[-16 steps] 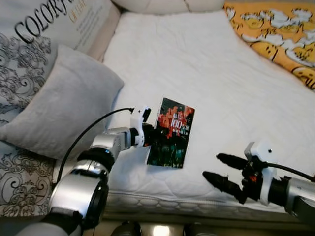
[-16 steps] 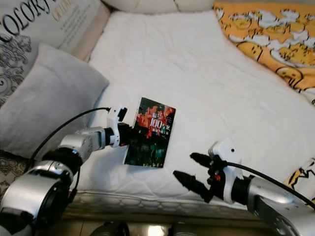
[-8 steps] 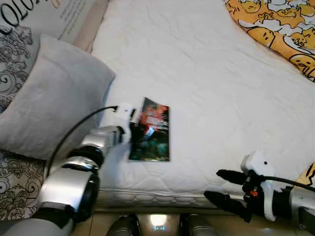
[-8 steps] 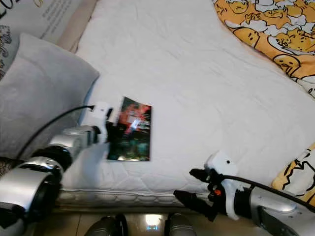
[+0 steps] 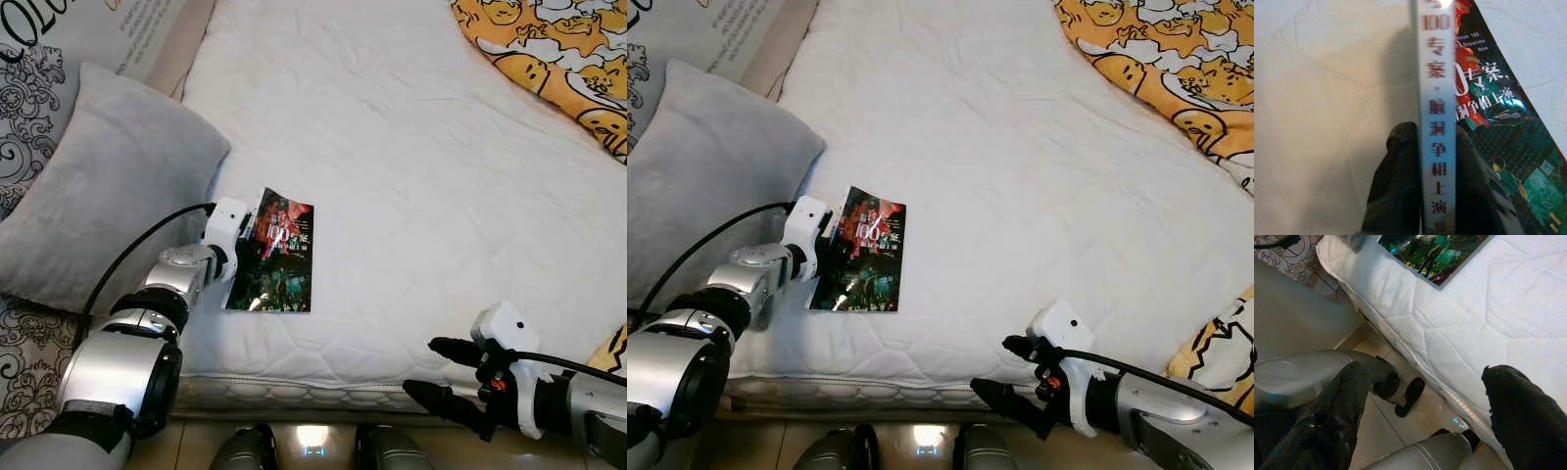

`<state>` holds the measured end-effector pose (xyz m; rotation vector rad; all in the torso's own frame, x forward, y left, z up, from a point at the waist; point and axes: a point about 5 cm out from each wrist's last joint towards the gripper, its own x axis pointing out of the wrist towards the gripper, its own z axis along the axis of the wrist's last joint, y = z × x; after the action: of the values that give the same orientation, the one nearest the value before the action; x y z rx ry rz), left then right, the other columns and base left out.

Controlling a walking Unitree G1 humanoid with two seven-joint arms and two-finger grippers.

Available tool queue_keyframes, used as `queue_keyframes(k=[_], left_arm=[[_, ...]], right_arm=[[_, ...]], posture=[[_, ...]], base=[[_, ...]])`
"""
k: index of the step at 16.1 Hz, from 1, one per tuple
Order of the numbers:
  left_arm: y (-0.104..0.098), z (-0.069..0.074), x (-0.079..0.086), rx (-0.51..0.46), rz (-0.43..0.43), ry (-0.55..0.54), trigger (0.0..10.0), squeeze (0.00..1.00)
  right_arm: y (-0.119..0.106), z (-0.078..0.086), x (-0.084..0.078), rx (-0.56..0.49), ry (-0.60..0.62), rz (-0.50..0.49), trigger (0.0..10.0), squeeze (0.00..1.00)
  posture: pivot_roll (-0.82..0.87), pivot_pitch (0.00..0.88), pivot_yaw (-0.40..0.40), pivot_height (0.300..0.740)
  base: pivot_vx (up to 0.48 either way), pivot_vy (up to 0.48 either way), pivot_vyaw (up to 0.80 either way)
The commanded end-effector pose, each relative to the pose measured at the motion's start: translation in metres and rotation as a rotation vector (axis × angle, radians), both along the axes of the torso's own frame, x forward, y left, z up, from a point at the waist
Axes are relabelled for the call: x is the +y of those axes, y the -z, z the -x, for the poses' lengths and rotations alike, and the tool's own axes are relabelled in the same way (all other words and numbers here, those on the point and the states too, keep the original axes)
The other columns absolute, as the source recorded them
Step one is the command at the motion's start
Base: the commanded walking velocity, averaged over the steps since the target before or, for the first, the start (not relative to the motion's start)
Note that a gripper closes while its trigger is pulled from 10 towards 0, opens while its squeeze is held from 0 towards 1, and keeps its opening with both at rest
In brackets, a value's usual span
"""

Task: Clean up the room

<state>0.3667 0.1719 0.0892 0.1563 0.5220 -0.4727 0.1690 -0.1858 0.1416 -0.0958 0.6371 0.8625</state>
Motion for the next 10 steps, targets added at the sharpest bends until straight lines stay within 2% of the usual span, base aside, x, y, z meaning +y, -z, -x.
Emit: queue_keyframes(k=[1, 7, 10], left_arm=[[0.000, 0.000, 0.002, 0.003, -0.048, 0.012, 10.0, 1.00], [-0.006, -0.004, 0.002, -0.019, -0.086, -0.003, 10.0, 1.00], [-0.010, -0.007, 0.011, -0.049, -0.146, -0.034, 10.0, 1.00]], right_arm=[[-0.003, 0.004, 0.001, -0.007, -0.005, 0.006, 10.0, 0.00], [-0.002, 0.007, 0.002, -0.014, 0.025, 0.008, 10.0, 0.00], [-0.002, 0.004, -0.001, -0.028, 0.043, 0.021, 10.0, 0.00]], posture=[[-0.32, 0.211, 0.045, 0.740], [-0.33, 0.212, 0.069, 0.740], [-0.34, 0.212, 0.076, 0.740]], base=[[0.000, 0.000, 0.00], [0.000, 0.000, 0.00], [0.000, 0.000, 0.00]])
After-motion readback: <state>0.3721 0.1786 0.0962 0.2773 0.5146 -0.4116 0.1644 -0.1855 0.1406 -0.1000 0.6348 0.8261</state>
